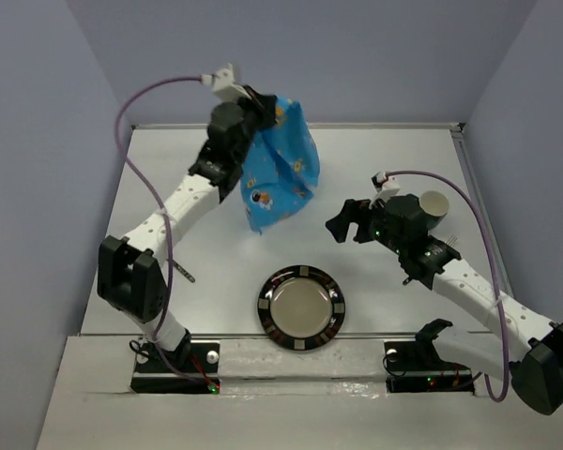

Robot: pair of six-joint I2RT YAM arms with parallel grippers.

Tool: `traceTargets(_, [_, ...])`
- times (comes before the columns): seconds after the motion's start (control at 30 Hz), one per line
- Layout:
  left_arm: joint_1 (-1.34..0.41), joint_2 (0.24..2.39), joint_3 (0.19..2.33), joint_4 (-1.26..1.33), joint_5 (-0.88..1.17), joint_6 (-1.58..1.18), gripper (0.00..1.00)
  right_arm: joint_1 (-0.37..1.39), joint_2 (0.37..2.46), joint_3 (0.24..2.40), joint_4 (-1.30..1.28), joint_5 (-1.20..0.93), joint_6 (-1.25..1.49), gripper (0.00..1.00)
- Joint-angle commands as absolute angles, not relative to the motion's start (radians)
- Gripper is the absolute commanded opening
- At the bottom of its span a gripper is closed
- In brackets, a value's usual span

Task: Set the dinner table for one person

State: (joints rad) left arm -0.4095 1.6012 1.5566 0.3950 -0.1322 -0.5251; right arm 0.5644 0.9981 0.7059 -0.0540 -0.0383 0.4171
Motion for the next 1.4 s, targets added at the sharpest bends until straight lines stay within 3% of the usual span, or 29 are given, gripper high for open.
traceTargets(0.0, [-0.639, 1.630, 1.328, 0.552, -0.277, -0.385, 0.00, 0.572, 0.986, 0.767, -0.097, 0.078, 0.382, 0.98])
traceTargets(0.13, [-0.767, 1.715, 1.224, 0.593, -0.319, -0.289, 0.00, 0.572, 0.914, 0.743, -0.152, 0.121, 0.382, 0.85])
traceTargets(0.2, [-0.807, 1.742, 1.192, 0.598, -0.316, -0.262, 0.32, 0.572, 0.891, 0.730, -0.161, 0.135, 0.383, 0.79])
traceTargets(0.23, [-0.828, 1.744, 1.183, 0.610, -0.307, -0.255, 0.52, 0.572, 0.891, 0.723, -0.164, 0.141, 0.383, 0.75])
traceTargets(0.27, [-0.834, 1.737, 1.177, 0.607, -0.301, -0.249, 0.85, 0.572, 0.894, 0.718, -0.167, 0.149, 0.388, 0.72])
traceTargets(0.3, [-0.836, 1.724, 1.172, 0.601, -0.296, -0.247, 0.92, 0.572, 0.900, 0.713, -0.166, 0.158, 0.391, 0.68])
traceTargets(0.33, [-0.838, 1.706, 1.155, 0.597, -0.292, -0.247, 0.99, 0.572, 0.919, 0.706, -0.166, 0.178, 0.399, 0.57])
traceTargets(0.5, [-0.835, 1.510, 1.074, 0.526, -0.350, -0.241, 0.99, 0.572, 0.985, 0.695, -0.127, 0.195, 0.429, 0.47])
traceTargets(0.6, [-0.807, 1.361, 0.915, 0.515, -0.414, -0.316, 0.99, 0.572, 1.037, 0.689, -0.074, 0.192, 0.440, 0.47])
traceTargets(0.67, [-0.781, 1.292, 0.833, 0.460, -0.440, -0.431, 0.99, 0.572, 1.067, 0.699, -0.055, 0.177, 0.443, 0.52])
traceTargets(0.77, [-0.689, 1.168, 0.608, 0.368, -0.448, -0.654, 0.89, 0.563, 1.120, 0.724, -0.014, 0.115, 0.445, 0.63])
traceTargets(0.9, [-0.545, 1.027, 0.393, 0.334, -0.355, -0.819, 0.78, 0.563, 1.176, 0.765, 0.029, 0.049, 0.460, 0.70])
traceTargets(1.03, [-0.480, 1.018, 0.281, 0.340, -0.298, -0.902, 0.76, 0.563, 1.220, 0.749, 0.054, 0.026, 0.483, 0.68])
traceTargets(1.37, [-0.480, 1.161, 0.259, 0.491, -0.270, -1.069, 0.70, 0.563, 1.137, 0.658, 0.069, 0.008, 0.483, 0.67])
